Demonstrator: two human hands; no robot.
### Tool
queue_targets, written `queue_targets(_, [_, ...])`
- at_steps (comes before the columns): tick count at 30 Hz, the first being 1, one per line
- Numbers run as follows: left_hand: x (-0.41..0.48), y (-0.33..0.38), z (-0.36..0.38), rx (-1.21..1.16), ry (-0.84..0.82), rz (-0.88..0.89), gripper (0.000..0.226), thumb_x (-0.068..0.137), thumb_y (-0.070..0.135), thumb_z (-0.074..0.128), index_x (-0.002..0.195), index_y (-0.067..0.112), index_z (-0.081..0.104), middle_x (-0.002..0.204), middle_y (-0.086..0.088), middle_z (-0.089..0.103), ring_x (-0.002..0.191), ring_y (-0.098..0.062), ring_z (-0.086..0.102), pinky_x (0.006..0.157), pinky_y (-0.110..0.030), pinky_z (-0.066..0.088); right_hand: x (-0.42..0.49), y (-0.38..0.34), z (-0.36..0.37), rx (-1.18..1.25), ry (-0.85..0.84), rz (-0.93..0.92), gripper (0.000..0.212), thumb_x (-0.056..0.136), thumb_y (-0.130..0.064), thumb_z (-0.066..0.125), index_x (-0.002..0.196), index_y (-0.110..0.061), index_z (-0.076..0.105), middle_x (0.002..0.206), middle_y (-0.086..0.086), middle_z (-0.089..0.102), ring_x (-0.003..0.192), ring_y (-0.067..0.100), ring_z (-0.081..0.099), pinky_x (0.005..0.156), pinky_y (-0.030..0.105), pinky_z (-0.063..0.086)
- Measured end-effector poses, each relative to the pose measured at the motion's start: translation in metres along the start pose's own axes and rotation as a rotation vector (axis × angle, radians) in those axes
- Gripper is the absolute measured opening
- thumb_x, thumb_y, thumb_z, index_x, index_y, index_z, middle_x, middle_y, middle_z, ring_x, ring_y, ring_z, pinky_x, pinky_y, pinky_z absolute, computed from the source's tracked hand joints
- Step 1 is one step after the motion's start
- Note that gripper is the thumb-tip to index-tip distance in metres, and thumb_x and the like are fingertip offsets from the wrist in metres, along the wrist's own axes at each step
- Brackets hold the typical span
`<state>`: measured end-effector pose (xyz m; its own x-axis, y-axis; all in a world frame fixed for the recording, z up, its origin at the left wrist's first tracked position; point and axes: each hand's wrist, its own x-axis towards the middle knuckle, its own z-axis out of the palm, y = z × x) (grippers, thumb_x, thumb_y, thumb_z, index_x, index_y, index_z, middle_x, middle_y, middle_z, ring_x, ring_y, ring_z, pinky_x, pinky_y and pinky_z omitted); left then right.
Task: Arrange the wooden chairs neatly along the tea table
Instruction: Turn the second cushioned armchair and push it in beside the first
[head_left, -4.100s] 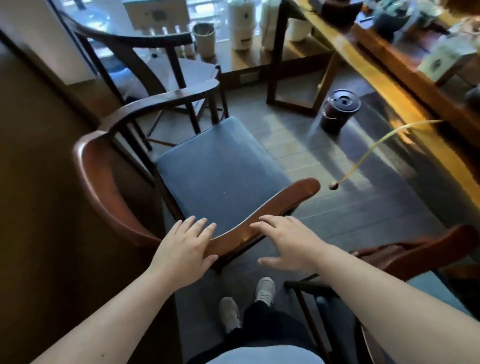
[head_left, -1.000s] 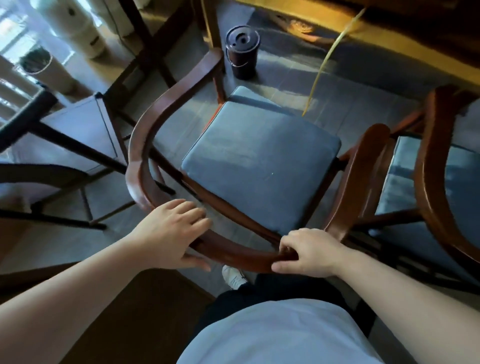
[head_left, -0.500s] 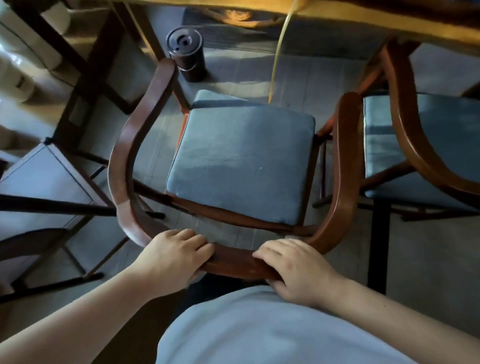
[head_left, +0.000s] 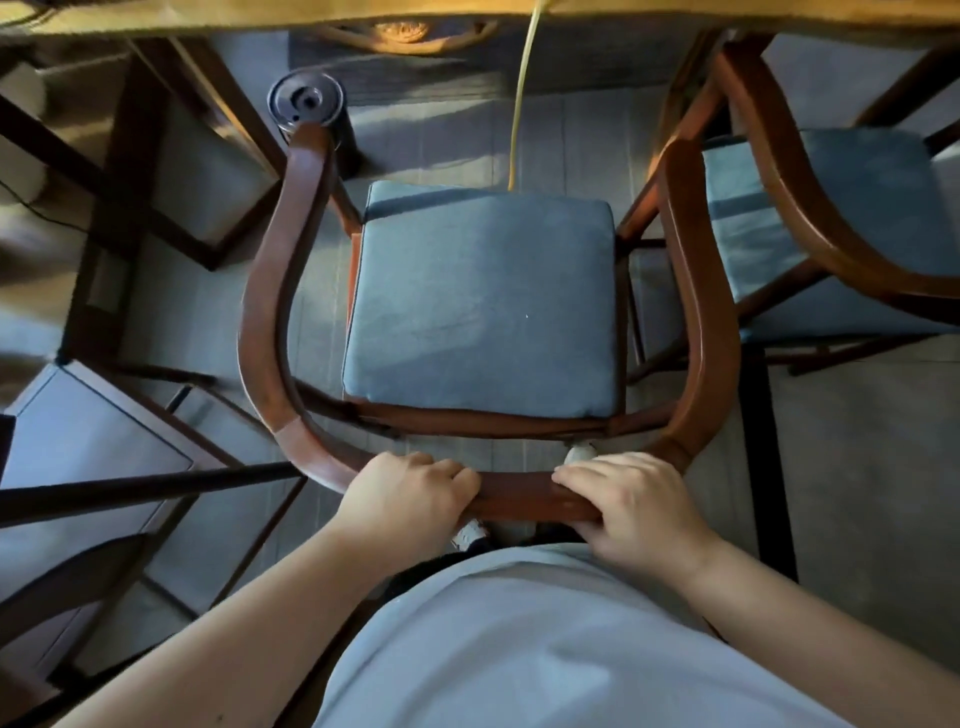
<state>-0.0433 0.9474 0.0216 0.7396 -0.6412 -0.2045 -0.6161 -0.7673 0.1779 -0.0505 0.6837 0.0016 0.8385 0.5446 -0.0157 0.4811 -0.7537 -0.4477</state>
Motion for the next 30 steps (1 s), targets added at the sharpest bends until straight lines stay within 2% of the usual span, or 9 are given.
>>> queue_targets(3, [0.015,-0.023,-0.01,0.023,0.039,-0.002,0.031,0.064,0.035,0.08,0.067,0.016,0.056,0.055,0.001,0.057,0.045,-0.028,0.056,0.037,-0.026,0.034,0.022,0.005,0.001,-0.007,0.015,0.022,0.036,0.06,-0.025,0.079,0.094,-0.018,0.072,0.091,-0.002,0.075,0.079,0.027,0.071,0.063,0.039,0.056])
queue_targets(6, [0.033,-0.042,-0.019,0.017,0.076,0.019,0.031,0.065,0.035,0.078,0.068,0.015,0.055,0.057,-0.001,0.058,0.047,-0.03,0.058,0.038,-0.029,0.039,0.045,0.011,-0.004,-0.024,0.041,0.018,0.032,0.067,-0.038,0.072,0.094,-0.02,0.072,0.089,-0.003,0.075,0.077,0.027,0.071,0.061,0.038,0.056])
queue_targets(14, [0.076,-0.063,-0.027,0.039,0.116,0.064,0.036,0.059,0.039,0.081,0.066,0.018,0.053,0.058,0.001,0.059,0.047,-0.028,0.058,0.037,-0.028,0.037,0.077,0.044,-0.02,-0.056,0.007,0.025,0.034,0.067,-0.044,0.072,0.096,-0.026,0.072,0.089,-0.007,0.075,0.077,0.023,0.07,0.06,0.036,0.056])
queue_targets(19, [0.105,-0.059,-0.031,0.037,0.11,0.051,0.035,0.063,0.038,0.08,0.068,0.017,0.054,0.062,0.001,0.062,0.05,-0.029,0.06,0.04,-0.029,0.04,0.089,0.075,-0.035,-0.039,-0.022,0.024,0.035,0.072,-0.047,0.07,0.101,-0.027,0.071,0.096,-0.009,0.075,0.083,0.023,0.071,0.064,0.04,0.057])
queue_targets(24, [0.132,-0.049,-0.038,0.058,0.023,-0.031,0.03,0.086,0.047,0.054,0.097,0.02,0.055,0.096,0.003,0.066,0.082,-0.028,0.064,0.058,-0.033,0.04,0.099,0.1,-0.053,-0.042,-0.072,0.028,0.037,0.073,-0.048,0.07,0.103,-0.026,0.071,0.096,-0.007,0.075,0.086,0.024,0.07,0.067,0.042,0.056])
queue_targets(30, [0.162,-0.035,-0.043,0.112,-0.043,-0.113,0.033,0.089,0.051,0.047,0.108,0.024,0.053,0.1,0.004,0.065,0.086,-0.022,0.064,0.058,-0.031,0.038,0.108,0.123,-0.079,-0.032,-0.157,0.098,0.038,0.077,-0.044,0.074,0.111,-0.026,0.069,0.105,-0.005,0.074,0.096,0.024,0.067,0.079,0.039,0.053])
